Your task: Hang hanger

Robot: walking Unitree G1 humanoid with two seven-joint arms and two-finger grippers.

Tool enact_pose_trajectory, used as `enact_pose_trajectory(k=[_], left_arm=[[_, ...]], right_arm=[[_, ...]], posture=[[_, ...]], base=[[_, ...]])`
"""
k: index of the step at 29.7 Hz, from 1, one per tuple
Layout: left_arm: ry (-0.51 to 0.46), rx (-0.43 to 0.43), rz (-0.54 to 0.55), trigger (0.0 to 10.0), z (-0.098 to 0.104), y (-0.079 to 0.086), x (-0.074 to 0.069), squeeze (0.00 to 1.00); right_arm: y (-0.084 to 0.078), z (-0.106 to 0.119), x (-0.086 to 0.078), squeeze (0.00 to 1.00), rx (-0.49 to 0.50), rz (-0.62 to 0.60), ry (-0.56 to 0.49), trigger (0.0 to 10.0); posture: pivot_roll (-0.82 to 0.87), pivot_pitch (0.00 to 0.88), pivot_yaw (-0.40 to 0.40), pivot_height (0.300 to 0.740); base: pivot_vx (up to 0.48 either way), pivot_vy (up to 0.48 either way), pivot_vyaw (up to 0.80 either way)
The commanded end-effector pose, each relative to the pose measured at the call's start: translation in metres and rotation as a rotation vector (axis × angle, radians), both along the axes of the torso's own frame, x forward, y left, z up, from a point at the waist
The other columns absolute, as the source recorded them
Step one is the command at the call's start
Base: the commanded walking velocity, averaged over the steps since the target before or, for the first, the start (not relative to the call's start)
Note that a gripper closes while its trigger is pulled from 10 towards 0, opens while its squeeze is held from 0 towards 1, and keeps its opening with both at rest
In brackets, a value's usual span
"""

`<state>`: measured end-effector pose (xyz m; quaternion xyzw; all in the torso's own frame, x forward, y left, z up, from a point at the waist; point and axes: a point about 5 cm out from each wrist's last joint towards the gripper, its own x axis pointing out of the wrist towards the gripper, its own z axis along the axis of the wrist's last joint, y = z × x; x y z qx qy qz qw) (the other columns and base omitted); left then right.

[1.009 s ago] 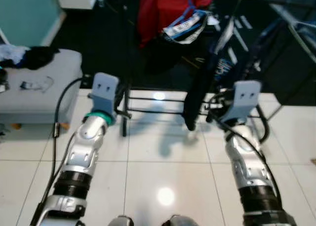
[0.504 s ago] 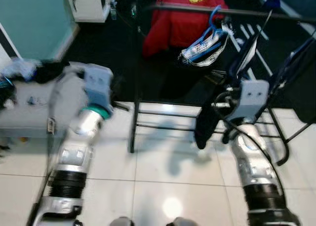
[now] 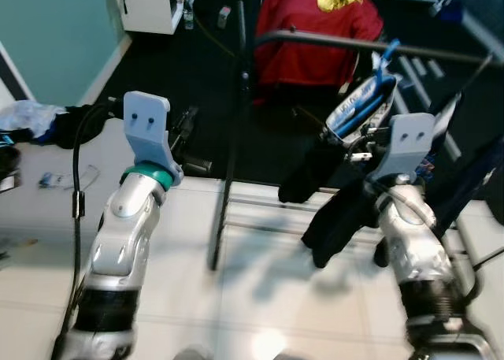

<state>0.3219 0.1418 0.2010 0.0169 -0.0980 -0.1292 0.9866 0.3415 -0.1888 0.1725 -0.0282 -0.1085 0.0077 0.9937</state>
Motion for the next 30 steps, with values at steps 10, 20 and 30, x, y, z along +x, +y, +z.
enact_pose_trajectory(k=[10, 20, 30], left_arm=[[0.041, -0.013, -0.073, 10.0, -0.002, -0.008, 0.001, 0.00], [-0.017, 0.003, -0.088, 10.0, 0.018, -0.001, -0.005, 0.00], [-0.020, 0.002, -0.413, 10.0, 0.030, -0.044, -0.032, 0.00]], right_arm=[[-0.027, 0.002, -0.015, 0.00, 0.014, -0.097, -0.008, 10.0], [-0.002, -0.007, -0.017, 0.00, 0.001, -0.014, -0.013, 10.0], [-0.016, 0.000, -0.023, 0.00, -0.035, -0.008, -0.018, 10.0]], posture=[[-0.08, 0.027, 0.024, 0.740], [-0.05, 0.061, 0.045, 0.740], [-0.07, 0.109, 0.037, 0.740]], base=[[0.000, 0.000, 0.00], [0.000, 0.000, 0.00], [0.000, 0.000, 0.00]])
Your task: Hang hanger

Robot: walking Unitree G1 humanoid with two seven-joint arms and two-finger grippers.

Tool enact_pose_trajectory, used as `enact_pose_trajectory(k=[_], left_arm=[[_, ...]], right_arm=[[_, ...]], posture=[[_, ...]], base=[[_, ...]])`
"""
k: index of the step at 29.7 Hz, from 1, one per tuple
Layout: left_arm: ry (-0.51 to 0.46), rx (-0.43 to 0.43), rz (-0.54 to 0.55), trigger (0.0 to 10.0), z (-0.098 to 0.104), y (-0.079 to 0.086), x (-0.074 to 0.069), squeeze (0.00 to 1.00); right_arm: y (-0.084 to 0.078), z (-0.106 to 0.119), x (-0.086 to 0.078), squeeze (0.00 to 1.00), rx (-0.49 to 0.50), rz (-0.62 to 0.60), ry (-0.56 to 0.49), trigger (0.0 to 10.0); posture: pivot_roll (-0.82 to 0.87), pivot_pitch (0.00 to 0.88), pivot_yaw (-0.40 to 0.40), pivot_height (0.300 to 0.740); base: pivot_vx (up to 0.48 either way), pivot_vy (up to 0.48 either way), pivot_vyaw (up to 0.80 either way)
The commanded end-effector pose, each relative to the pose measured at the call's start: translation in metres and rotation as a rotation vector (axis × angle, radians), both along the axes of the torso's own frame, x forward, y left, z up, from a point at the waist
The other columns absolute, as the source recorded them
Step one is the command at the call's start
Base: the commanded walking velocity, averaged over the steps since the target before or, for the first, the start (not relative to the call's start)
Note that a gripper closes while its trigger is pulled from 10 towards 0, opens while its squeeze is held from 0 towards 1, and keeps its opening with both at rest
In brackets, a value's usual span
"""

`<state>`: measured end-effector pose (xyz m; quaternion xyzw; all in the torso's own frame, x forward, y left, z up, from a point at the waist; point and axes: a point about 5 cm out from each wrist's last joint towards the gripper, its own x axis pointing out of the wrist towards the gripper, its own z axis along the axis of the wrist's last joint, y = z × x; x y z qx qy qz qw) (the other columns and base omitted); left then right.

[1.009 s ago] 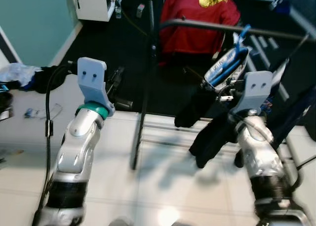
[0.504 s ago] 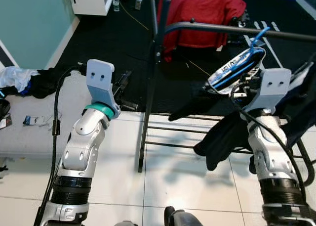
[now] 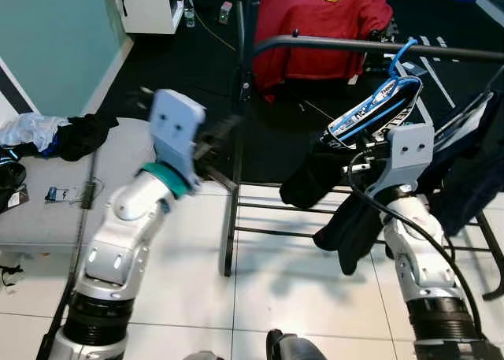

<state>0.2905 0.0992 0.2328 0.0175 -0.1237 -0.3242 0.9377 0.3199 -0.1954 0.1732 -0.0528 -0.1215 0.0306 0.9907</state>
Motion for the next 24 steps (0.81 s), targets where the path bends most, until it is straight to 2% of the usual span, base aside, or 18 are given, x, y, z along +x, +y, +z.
enact_pose_trajectory(k=[1, 4, 5, 6, 7, 8, 9, 10, 11, 12, 14, 18, 23, 24], left_arm=[[0.040, -0.024, -0.012, 10.0, -0.002, -0.001, -0.001, 0.00], [0.037, -0.051, -0.018, 10.0, 0.002, -0.008, 0.004, 0.00], [0.006, -0.026, -0.038, 10.0, 0.006, -0.015, 0.005, 0.00], [0.006, -0.026, -0.038, 10.0, 0.006, -0.015, 0.005, 0.00], [-0.025, 0.000, -0.071, 10.0, 0.010, -0.023, 0.006, 0.00], [-0.025, 0.000, -0.071, 10.0, 0.010, -0.023, 0.006, 0.00], [-0.060, 0.037, -0.098, 10.0, 0.013, -0.031, 0.008, 0.00], [-0.078, 0.056, -0.103, 10.0, 0.015, -0.035, 0.012, 0.00], [-0.078, 0.056, -0.103, 10.0, 0.015, -0.035, 0.012, 0.00], [-0.085, 0.064, -0.101, 10.0, 0.016, -0.036, 0.014, 0.00], [-0.076, 0.029, -0.055, 10.0, 0.022, -0.037, 0.021, 0.00], [-0.067, -0.009, -0.014, 10.0, 0.025, -0.037, 0.022, 0.00], [-0.063, -0.014, -0.002, 10.0, 0.024, -0.036, 0.021, 0.00], [-0.058, -0.012, 0.005, 10.0, 0.022, -0.035, 0.020, 0.00]], right_arm=[[-0.009, -0.001, -0.002, 0.00, 0.020, -0.049, 0.007, 10.0], [-0.016, 0.006, 0.003, 0.00, 0.076, -0.113, -0.016, 10.0], [-0.015, 0.013, 0.009, 0.00, 0.127, -0.137, -0.032, 10.0], [-0.015, 0.013, 0.009, 0.00, 0.127, -0.137, -0.032, 10.0], [-0.012, 0.017, 0.014, 0.00, 0.214, -0.152, -0.019, 10.0], [-0.012, 0.017, 0.014, 0.00, 0.214, -0.152, -0.019, 10.0], [-0.006, 0.018, 0.015, 1.00, 0.310, -0.138, 0.001, 10.0], [-0.002, 0.016, 0.015, 1.00, 0.391, -0.123, 0.023, 10.0], [-0.002, 0.016, 0.015, 1.00, 0.391, -0.123, 0.023, 10.0], [0.000, 0.014, 0.015, 1.00, 0.439, -0.113, 0.037, 10.0], [-0.001, 0.017, 0.019, 1.00, 0.510, -0.082, 0.048, 10.0], [0.003, 0.029, 0.031, 1.00, 0.567, -0.030, 0.060, 10.0], [0.006, 0.032, 0.036, 1.00, 0.563, -0.021, 0.078, 10.0], [0.006, 0.033, 0.043, 0.00, 0.560, -0.033, 0.098, 10.0]], posture=[[-0.07, 0.109, 0.037, 0.740], [-0.09, 0.120, 0.041, 0.740], [-0.10, 0.128, 0.040, 0.740], [-0.10, 0.128, 0.040, 0.740], [-0.10, 0.131, 0.038, 0.740], [-0.10, 0.131, 0.038, 0.740], [-0.11, 0.127, 0.038, 0.740], [-0.12, 0.122, 0.049, 0.740], [-0.12, 0.122, 0.049, 0.740], [-0.12, 0.120, 0.050, 0.740], [-0.11, 0.114, 0.047, 0.740], [-0.11, 0.119, 0.030, 0.740], [-0.11, 0.119, 0.030, 0.740], [-0.10, 0.127, 0.023, 0.740]], base=[[0.000, 0.000, 0.00], [0.000, 0.000, 0.00], [0.000, 0.000, 0.00], [0.000, 0.000, 0.00], [0.000, 0.000, 0.00], [0.000, 0.000, 0.00], [0.000, 0.000, 0.00], [0.000, 0.000, 0.00], [0.000, 0.000, 0.00], [0.000, 0.000, 0.00], [0.000, 0.000, 0.00], [0.000, 0.000, 0.00], [0.000, 0.000, 0.00], [0.000, 0.000, 0.00]])
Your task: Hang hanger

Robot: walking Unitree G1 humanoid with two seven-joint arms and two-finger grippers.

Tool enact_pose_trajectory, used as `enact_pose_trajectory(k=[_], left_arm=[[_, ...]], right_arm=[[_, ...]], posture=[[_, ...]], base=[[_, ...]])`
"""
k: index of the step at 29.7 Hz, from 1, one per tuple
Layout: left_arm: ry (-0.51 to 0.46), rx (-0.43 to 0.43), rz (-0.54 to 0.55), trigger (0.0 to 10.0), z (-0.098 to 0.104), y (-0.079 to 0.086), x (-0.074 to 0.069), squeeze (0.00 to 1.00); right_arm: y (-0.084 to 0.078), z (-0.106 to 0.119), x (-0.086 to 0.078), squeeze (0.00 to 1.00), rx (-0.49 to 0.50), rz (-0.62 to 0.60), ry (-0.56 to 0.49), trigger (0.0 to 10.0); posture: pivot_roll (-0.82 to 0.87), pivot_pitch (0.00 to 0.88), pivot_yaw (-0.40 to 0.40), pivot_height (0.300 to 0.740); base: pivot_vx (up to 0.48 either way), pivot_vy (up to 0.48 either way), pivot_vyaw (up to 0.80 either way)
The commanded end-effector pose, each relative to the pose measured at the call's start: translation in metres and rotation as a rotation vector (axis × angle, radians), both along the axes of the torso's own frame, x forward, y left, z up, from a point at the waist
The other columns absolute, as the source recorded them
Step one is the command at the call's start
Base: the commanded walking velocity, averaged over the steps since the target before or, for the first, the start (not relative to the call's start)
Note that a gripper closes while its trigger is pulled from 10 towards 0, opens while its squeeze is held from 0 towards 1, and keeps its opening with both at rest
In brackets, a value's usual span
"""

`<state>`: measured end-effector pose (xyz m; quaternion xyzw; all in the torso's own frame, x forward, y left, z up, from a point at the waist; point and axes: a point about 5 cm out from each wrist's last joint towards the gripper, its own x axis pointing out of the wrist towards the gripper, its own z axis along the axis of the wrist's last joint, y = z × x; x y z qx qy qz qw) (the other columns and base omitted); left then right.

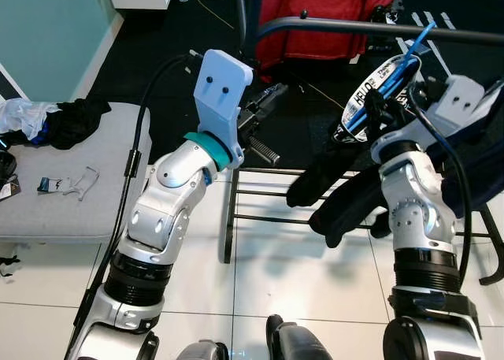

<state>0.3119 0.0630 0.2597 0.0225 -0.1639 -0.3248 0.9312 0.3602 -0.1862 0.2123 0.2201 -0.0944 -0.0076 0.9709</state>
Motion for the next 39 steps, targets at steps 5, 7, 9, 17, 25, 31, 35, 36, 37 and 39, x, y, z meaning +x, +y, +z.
enact_pose_trajectory(k=[5, 7, 9, 17, 25, 31, 35, 36, 37, 39], left_arm=[[0.023, 0.008, 0.017, 10.0, -0.008, 0.002, -0.001, 0.00], [0.021, 0.008, 0.019, 10.0, -0.007, 0.003, 0.000, 0.00], [0.018, 0.008, 0.021, 10.0, -0.007, 0.004, 0.002, 0.00], [0.032, -0.002, 0.022, 10.0, -0.010, 0.000, 0.002, 0.00], [0.039, -0.009, 0.014, 10.0, -0.011, 0.000, 0.004, 0.00], [0.043, -0.010, 0.013, 10.0, -0.012, -0.001, 0.005, 0.00], [0.044, -0.010, 0.013, 10.0, -0.012, 0.000, 0.006, 0.00], [0.044, -0.010, 0.013, 10.0, -0.012, 0.001, 0.006, 0.00], [0.044, -0.010, 0.013, 10.0, -0.012, 0.001, 0.006, 0.00], [0.044, -0.011, 0.014, 10.0, -0.012, 0.002, 0.006, 0.00]], right_arm=[[-0.002, -0.004, 0.013, 0.00, 0.020, -0.007, 0.082, 10.0], [-0.002, -0.004, 0.018, 0.00, 0.007, -0.012, 0.113, 10.0], [-0.004, -0.004, 0.025, 0.00, -0.016, -0.062, 0.160, 10.0], [-0.020, 0.006, 0.024, 0.00, -0.116, -0.220, 0.163, 10.0], [-0.037, 0.017, 0.018, 0.00, -0.253, -0.330, 0.105, 10.0], [-0.045, 0.019, 0.015, 0.00, -0.308, -0.432, 0.119, 10.0], [-0.045, 0.021, 0.015, 0.00, -0.322, -0.455, 0.119, 10.0], [-0.043, 0.022, 0.016, 0.00, -0.311, -0.438, 0.119, 10.0], [-0.043, 0.022, 0.016, 0.00, -0.311, -0.438, 0.119, 10.0], [-0.043, 0.021, 0.018, 0.00, -0.288, -0.433, 0.124, 10.0]], posture=[[-0.09, 0.126, 0.026, 0.740], [-0.09, 0.126, 0.027, 0.740], [-0.09, 0.124, 0.027, 0.740], [-0.10, 0.120, 0.029, 0.740], [-0.11, 0.113, 0.039, 0.740], [-0.11, 0.107, 0.041, 0.740], [-0.11, 0.102, 0.045, 0.740], [-0.11, 0.101, 0.045, 0.740], [-0.11, 0.101, 0.045, 0.740], [-0.11, 0.098, 0.045, 0.740]], base=[[0.000, 0.000, 0.00], [0.000, 0.000, 0.00], [0.000, 0.000, 0.00], [0.000, 0.000, 0.00], [0.000, 0.000, 0.00], [0.000, 0.000, 0.00], [0.000, 0.000, 0.00], [0.000, 0.000, 0.00], [0.000, 0.000, 0.00], [0.000, 0.000, 0.00]])
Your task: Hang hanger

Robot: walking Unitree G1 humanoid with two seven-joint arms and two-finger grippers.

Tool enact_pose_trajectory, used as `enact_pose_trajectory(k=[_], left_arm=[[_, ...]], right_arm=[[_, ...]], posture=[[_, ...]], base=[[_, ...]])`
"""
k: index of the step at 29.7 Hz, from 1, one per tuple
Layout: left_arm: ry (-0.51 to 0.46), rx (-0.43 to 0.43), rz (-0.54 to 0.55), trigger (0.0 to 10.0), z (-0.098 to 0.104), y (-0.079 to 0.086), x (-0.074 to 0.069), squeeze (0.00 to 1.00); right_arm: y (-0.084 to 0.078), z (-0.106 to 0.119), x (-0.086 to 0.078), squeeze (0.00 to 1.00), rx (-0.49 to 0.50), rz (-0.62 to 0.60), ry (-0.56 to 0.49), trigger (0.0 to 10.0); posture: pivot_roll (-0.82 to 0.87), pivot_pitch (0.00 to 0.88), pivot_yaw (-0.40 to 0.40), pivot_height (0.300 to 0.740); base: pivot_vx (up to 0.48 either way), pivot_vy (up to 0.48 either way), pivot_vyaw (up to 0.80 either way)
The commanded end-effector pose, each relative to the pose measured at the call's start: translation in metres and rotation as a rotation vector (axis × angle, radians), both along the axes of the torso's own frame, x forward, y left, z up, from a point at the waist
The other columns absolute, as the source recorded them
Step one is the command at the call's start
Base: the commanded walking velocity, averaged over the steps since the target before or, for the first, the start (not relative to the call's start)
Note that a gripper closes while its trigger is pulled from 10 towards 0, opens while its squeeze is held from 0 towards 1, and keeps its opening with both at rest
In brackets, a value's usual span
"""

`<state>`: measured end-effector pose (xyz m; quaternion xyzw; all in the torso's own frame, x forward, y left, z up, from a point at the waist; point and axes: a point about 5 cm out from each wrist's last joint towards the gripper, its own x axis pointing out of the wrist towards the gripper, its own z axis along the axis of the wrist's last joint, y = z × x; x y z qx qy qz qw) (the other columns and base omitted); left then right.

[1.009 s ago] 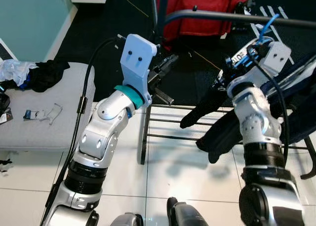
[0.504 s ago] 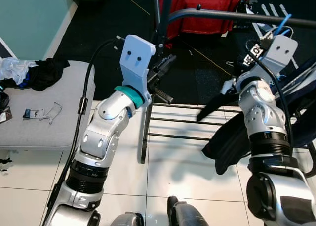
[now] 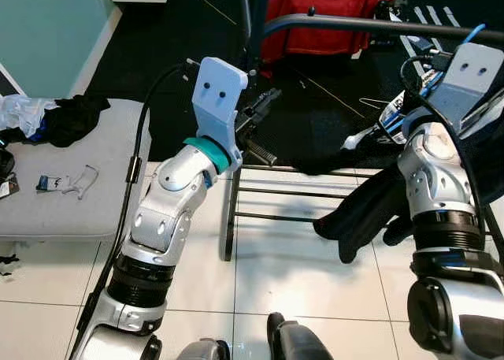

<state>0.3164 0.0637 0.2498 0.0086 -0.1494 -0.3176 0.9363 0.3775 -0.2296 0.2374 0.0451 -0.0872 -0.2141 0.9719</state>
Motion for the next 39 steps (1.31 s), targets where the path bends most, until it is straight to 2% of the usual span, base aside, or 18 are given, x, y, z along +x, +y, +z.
enact_pose_trajectory(k=[1, 7, 11, 18, 19, 20, 21, 22, 23, 24, 25, 34, 39], left_arm=[[0.007, 0.007, 0.001, 10.0, -0.002, 0.001, 0.002, 0.00], [0.006, 0.004, 0.004, 10.0, -0.002, 0.001, 0.003, 0.00], [0.008, 0.004, 0.008, 10.0, -0.002, 0.003, 0.002, 0.00], [0.009, 0.003, 0.011, 10.0, -0.002, 0.004, 0.002, 0.00], [0.009, 0.003, 0.013, 10.0, -0.002, 0.004, 0.002, 0.00], [0.009, 0.003, 0.013, 10.0, -0.002, 0.004, 0.002, 0.00], [0.010, 0.003, 0.016, 10.0, -0.002, 0.005, 0.002, 0.00], [0.010, 0.003, 0.016, 10.0, -0.002, 0.005, 0.002, 0.00], [0.011, 0.003, 0.018, 10.0, -0.003, 0.005, 0.001, 0.00], [0.011, 0.003, 0.018, 10.0, -0.003, 0.005, 0.001, 0.00], [0.012, 0.003, 0.019, 10.0, -0.003, 0.005, 0.001, 0.00], [0.009, -0.002, 0.009, 10.0, -0.001, 0.002, 0.003, 0.00], [0.009, -0.003, 0.007, 10.0, -0.001, 0.002, 0.003, 0.00]], right_arm=[[0.000, -0.004, 0.001, 0.00, 0.020, 0.000, 0.011, 10.0], [-0.011, -0.011, 0.011, 0.00, 0.157, -0.003, 0.043, 10.0], [-0.021, -0.003, 0.017, 0.00, 0.146, -0.011, 0.039, 10.0], [-0.023, 0.006, 0.022, 0.00, 0.138, 0.015, 0.025, 10.0], [-0.022, 0.010, 0.023, 0.00, 0.127, 0.031, 0.020, 9.3], [-0.022, 0.010, 0.023, 0.00, 0.127, 0.031, 0.020, 9.3], [-0.023, 0.013, 0.024, 0.00, 0.119, 0.040, 0.015, 4.1], [-0.023, 0.013, 0.024, 0.00, 0.119, 0.040, 0.015, 4.1], [-0.023, 0.016, 0.025, 0.00, 0.121, 0.042, 0.011, 2.6], [-0.023, 0.016, 0.025, 0.00, 0.121, 0.042, 0.011, 2.6], [-0.024, 0.017, 0.026, 0.00, 0.127, 0.043, 0.008, 0.0], [-0.027, 0.007, 0.026, 0.00, 0.187, 0.029, 0.045, 0.0], [-0.030, 0.010, 0.025, 0.00, 0.159, 0.033, 0.038, 0.0]], posture=[[-0.11, 0.098, 0.045, 0.740], [-0.10, 0.094, 0.046, 0.740], [-0.09, 0.096, 0.049, 0.740], [-0.08, 0.101, 0.047, 0.740], [-0.08, 0.101, 0.047, 0.740], [-0.08, 0.101, 0.047, 0.740], [-0.08, 0.103, 0.046, 0.740], [-0.08, 0.103, 0.046, 0.740], [-0.08, 0.104, 0.045, 0.740], [-0.08, 0.104, 0.045, 0.740], [-0.08, 0.105, 0.046, 0.740], [-0.10, 0.106, 0.053, 0.740], [-0.10, 0.108, 0.054, 0.740]], base=[[0.000, 0.000, 0.00], [0.000, 0.000, 0.00], [0.000, 0.000, 0.00], [0.000, 0.000, 0.00], [0.000, 0.000, 0.00], [0.000, 0.000, 0.00], [0.000, 0.000, 0.00], [0.000, 0.000, 0.00], [0.000, 0.000, 0.00], [0.000, 0.000, 0.00], [0.000, 0.000, 0.00], [0.000, 0.000, 0.00], [0.000, 0.000, 0.00]])
